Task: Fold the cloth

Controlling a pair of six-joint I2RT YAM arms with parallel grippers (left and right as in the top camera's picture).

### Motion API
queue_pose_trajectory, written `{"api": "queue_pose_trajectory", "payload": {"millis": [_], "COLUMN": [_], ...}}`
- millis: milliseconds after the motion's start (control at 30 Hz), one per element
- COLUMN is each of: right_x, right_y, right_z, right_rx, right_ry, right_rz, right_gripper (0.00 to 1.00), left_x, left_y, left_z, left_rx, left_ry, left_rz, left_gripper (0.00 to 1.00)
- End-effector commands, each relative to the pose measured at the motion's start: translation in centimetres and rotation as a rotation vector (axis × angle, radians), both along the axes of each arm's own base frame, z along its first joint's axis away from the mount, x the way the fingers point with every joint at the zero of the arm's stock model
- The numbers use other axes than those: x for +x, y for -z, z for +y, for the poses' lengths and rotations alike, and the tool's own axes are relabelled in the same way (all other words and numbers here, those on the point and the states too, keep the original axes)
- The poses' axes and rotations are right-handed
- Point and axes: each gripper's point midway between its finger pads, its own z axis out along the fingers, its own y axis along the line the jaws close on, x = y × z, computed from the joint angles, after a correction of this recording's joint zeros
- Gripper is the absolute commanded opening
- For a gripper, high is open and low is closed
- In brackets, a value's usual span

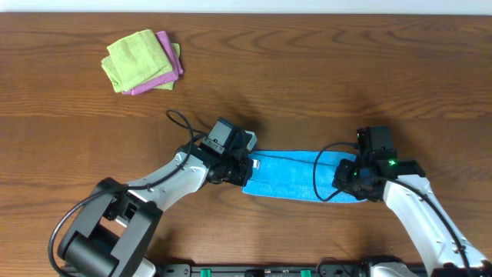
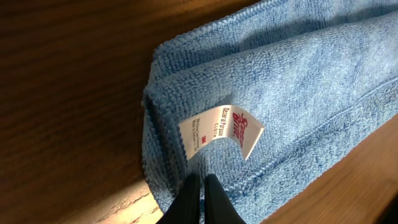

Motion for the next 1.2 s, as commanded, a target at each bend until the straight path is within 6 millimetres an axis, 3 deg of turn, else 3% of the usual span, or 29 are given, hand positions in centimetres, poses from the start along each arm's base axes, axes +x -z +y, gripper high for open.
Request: {"api": "queue_pose_trajectory", "payload": {"millis": [0,533,800,1167], "right_x": [-0.6,-0.1,0.4,2.6], "right_y": [0.8,2.1,3.7,4.1], "right_z": [-0.3,-0.1,-0.1,1.1], "right_rx": [-0.026,-0.026,-0.027,0.031], "right_ry": [0.016,-0.017,-0.020,-0.052], "right_rz": [0.040,0.058,0.082,0.009], "right_gripper": [0.02,0.02,0.02,0.02], "left_x": [0.7,1.0,0.9,1.8], "left_y": [0.2,-0.4,0.1,0.8], "left_z": [0.0,-1.6,-1.4,-0.2], "left_rx": [0.022,-0.012,0.000,0.072], "left_ry": [0.001,0.013,0.010,-0.033], "left_rz": [-0.017,-0.035,-0.025,-0.057], "left_gripper": [0.06,0.06,0.06,0.06]}}
